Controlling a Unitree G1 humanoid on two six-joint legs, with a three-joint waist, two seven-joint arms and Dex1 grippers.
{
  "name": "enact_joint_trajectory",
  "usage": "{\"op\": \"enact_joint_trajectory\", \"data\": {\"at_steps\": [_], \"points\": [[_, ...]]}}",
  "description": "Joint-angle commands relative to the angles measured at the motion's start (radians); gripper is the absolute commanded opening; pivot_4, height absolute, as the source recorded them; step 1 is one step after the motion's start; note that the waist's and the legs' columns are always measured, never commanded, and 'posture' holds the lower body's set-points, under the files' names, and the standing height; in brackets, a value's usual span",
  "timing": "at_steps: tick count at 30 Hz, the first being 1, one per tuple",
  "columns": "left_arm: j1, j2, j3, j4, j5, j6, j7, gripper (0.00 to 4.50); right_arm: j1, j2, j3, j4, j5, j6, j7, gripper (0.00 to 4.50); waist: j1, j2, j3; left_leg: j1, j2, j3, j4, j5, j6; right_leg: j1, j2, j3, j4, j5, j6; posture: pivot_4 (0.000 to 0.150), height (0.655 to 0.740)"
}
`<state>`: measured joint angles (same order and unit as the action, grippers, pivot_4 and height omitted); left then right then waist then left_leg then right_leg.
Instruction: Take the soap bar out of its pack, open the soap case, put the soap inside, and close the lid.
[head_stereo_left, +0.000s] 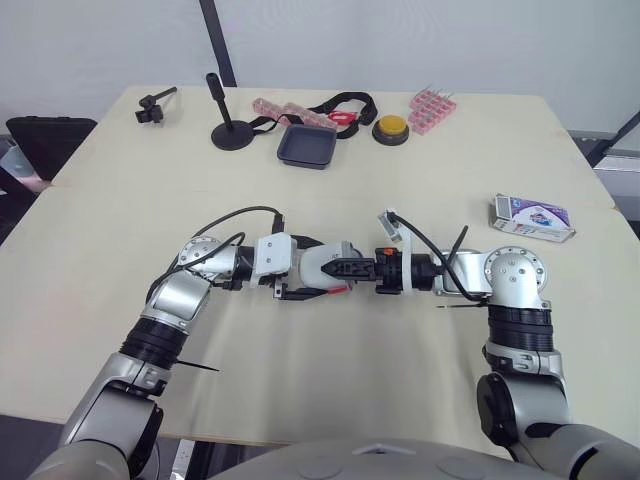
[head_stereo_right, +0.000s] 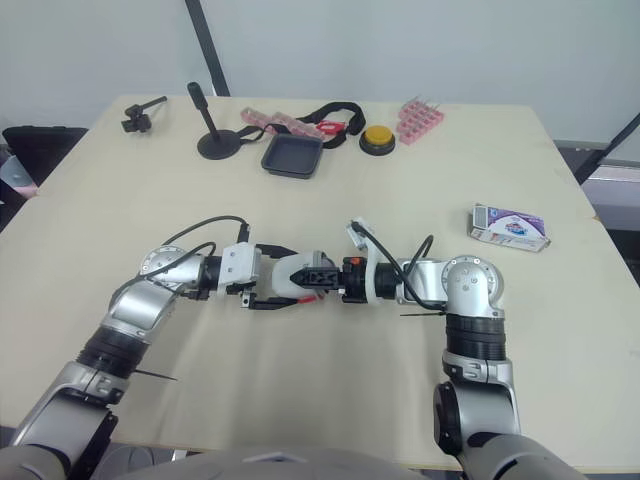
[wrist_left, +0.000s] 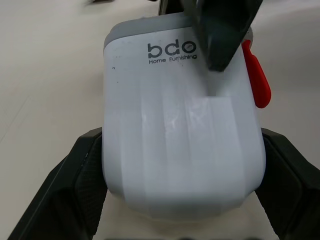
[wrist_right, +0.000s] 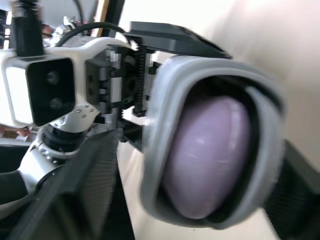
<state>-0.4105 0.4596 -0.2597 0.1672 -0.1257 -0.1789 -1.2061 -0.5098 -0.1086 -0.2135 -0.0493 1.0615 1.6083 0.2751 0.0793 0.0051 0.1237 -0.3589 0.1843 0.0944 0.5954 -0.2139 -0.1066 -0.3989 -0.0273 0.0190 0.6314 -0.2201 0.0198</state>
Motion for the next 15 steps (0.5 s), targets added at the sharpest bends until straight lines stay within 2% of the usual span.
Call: {"op": "enact_joint_trajectory", "data": {"at_steps": [1,9,11,15], "points": [[-0.006,0.005,-0.001,-0.03,-0.008,-0.008,0.007,3.48,-0.012,0.011,-0.012,-0.018,0.077,0.006,-0.009,2.33,-0.001,0.0,0.0,0.0,0.0,0.0,0.0,0.0,0.0,0.0,0.0,0.0,0.0,0.0,0.0,0.15,0.74],[-0.002,0.013,-0.014,-0.029,-0.026,0.002,-0.027,3.48,-0.013,0.006,-0.009,0.016,0.147,0.006,-0.043,2.2,-0.001,0.0,0.0,0.0,0.0,0.0,-0.002,0.001,0.0,0.0,0.0,0.0,-0.001,0.0,0.0,0.15,0.74],[-0.002,0.026,-0.023,-0.034,-0.03,0.033,-0.05,4.49,-0.012,0.005,-0.01,0.017,0.159,0.006,-0.052,2.19,-0.001,0.0,0.0,0.0,0.0,0.0,-0.002,0.001,0.0,0.0,0.0,0.0,-0.001,0.0,0.0,0.15,0.74],[-0.006,0.033,-0.019,-0.023,-0.022,0.025,-0.055,4.5,-0.014,0.004,-0.015,0.022,0.178,0.006,-0.069,2.19,0.0,0.0,0.0,0.0,0.0,0.0,-0.003,0.002,-0.001,0.0,0.0,-0.001,-0.001,0.0,0.0,0.15,0.74]]}}
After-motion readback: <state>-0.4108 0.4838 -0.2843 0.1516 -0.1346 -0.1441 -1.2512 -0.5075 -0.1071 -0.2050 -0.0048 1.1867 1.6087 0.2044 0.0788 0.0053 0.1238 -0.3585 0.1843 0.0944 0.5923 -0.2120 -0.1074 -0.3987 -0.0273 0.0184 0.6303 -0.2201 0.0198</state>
